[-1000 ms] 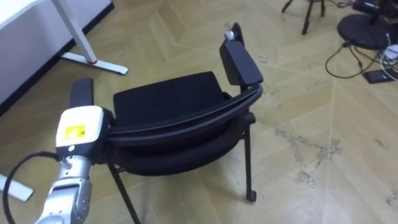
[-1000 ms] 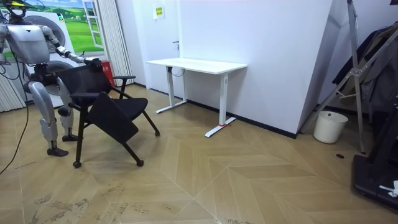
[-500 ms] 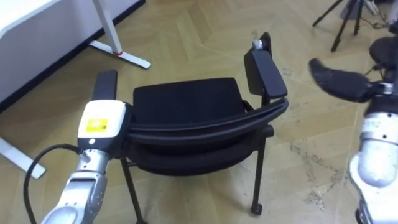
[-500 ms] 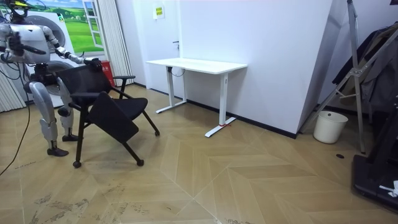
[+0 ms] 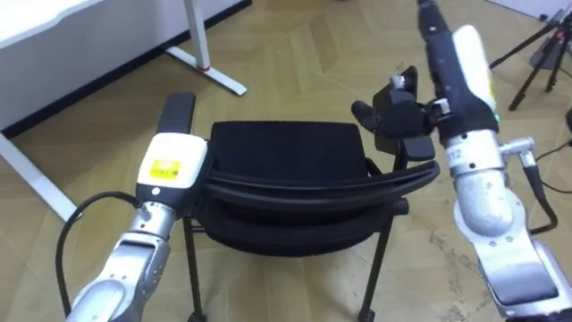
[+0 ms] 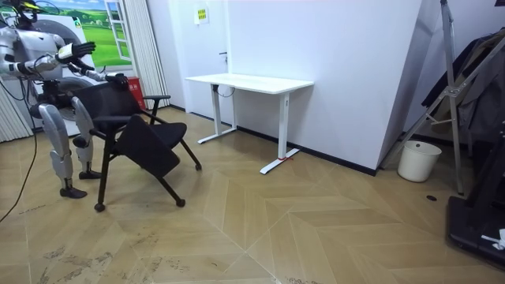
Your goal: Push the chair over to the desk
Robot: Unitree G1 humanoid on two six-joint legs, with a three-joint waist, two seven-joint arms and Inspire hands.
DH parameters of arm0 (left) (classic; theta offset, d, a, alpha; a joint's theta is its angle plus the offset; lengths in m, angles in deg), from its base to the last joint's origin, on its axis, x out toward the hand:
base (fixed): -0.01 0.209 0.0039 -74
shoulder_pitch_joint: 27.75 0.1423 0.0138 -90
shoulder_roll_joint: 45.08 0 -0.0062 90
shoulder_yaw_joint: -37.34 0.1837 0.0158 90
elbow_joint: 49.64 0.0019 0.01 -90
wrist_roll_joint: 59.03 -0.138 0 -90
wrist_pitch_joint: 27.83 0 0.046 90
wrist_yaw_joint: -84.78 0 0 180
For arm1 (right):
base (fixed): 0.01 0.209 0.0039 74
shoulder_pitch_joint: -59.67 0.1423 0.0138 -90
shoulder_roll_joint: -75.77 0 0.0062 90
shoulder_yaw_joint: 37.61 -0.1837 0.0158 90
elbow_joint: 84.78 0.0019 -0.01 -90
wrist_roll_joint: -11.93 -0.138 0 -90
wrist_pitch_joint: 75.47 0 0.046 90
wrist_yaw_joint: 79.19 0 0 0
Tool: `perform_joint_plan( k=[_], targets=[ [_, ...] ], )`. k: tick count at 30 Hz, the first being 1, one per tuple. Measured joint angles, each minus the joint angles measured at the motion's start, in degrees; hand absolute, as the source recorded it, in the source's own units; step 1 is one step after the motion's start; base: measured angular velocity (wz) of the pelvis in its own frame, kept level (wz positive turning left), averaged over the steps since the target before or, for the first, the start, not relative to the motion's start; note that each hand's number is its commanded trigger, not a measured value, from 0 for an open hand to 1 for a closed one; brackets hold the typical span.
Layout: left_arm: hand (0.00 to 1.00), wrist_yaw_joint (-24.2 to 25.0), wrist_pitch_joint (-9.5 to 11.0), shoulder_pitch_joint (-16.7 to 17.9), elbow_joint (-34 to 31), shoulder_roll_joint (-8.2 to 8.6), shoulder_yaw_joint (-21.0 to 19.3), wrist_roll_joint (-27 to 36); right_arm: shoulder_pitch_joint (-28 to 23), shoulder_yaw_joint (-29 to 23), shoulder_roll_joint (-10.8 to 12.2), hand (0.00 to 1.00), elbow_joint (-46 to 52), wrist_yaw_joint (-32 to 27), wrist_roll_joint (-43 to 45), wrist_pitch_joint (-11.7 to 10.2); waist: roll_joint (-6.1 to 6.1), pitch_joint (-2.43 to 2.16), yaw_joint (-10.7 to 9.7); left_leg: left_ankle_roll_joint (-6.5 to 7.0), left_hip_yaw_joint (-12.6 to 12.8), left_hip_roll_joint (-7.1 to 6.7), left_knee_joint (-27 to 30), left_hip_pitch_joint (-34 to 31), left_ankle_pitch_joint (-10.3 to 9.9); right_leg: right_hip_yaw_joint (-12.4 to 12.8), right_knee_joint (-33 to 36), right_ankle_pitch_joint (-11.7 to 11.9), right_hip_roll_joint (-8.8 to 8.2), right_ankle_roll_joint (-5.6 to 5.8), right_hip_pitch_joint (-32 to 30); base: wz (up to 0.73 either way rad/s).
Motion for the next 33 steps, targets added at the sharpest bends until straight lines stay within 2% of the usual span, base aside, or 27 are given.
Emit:
perform_joint_plan(
  k=[3, 5, 10, 13, 17, 20, 30, 33],
  targets=[
    [1.00, 0.1, 0.3, -0.1, -0.2, 0.00, 0.2, -0.2, 0.1, 1.1, -0.1, 0.00, 0.0, 2.4, 0.6, 0.1, -0.22, 0.05, 0.5, -0.03, -0.7, 0.02, 0.0, -0.2, 0.0, -0.9, -0.1, 0.0, -0.05, 0.00, 0.4, 0.11],
    [1.00, 0.0, 0.3, -0.2, -0.3, -0.01, 0.8, -0.2, 0.2, 2.3, -0.6, 0.00, 0.0, 4.5, 0.5, 0.3, -0.53, -0.10, 0.9, -0.07, -1.0, 0.01, 0.0, -0.3, 0.0, -1.1, -0.1, 0.0, -0.03, 0.00, 0.4, 0.07],
    [1.00, 0.3, 0.0, -1.2, -0.4, -0.02, 2.0, -1.2, 1.7, 5.3, -1.2, 0.00, 0.0, 11.6, -0.2, 1.9, -1.53, -0.15, 2.5, -0.10, -1.3, 0.01, 0.0, -0.3, 0.1, -1.2, -0.1, 0.0, -0.04, 0.00, 0.5, 0.02],
    [1.00, 0.6, -0.1, -1.3, -0.5, -0.01, 2.0, -1.4, 4.3, 5.6, -1.2, 0.00, -1.8, 15.1, -2.5, 2.1, -1.81, -0.12, 2.4, -0.10, -1.5, -0.06, 0.1, -0.3, 0.1, -1.3, -0.1, 0.0, -0.17, 0.00, 0.6, 0.04],
    [1.00, 0.8, -0.1, -1.5, -0.5, -0.01, 2.2, -1.3, 5.2, 6.1, -1.2, 0.00, -1.9, 18.9, -6.0, 2.1, -1.87, -0.10, 2.4, -0.10, -2.0, -0.04, 0.2, -0.3, 0.1, -1.5, -0.2, 0.0, -0.18, 0.00, 0.9, 0.05],
    [1.00, 0.7, 0.1, -1.9, -0.6, -0.04, 2.3, -1.3, 5.2, 7.2, -2.6, 0.00, -2.0, 22.9, -9.2, 2.3, -1.86, -0.09, 2.4, -0.11, -2.1, -0.05, 0.2, -0.2, 0.1, -1.8, -0.3, 0.0, -0.19, 0.00, 0.8, 0.01],
    [1.00, 0.4, 0.7, -1.9, -0.1, 0.04, 2.2, -1.4, 5.2, 6.3, -4.1, 0.00, -1.9, 32.0, -10.3, 2.5, -1.94, -0.12, 1.9, -0.11, -2.9, -0.15, 0.4, -0.9, 0.1, -2.7, -0.7, 0.0, -0.37, 0.00, 1.0, 0.05],
    [1.00, 0.2, 1.0, -1.9, 0.1, 0.04, 2.1, -1.3, 5.2, 6.3, -5.6, 0.00, -1.9, 34.3, -11.3, 2.5, -1.94, -0.12, 1.5, -0.11, -3.4, -0.17, 0.5, -0.8, 0.1, -3.3, -1.1, 0.0, -0.47, 0.00, 1.4, 0.09]
  ],
)
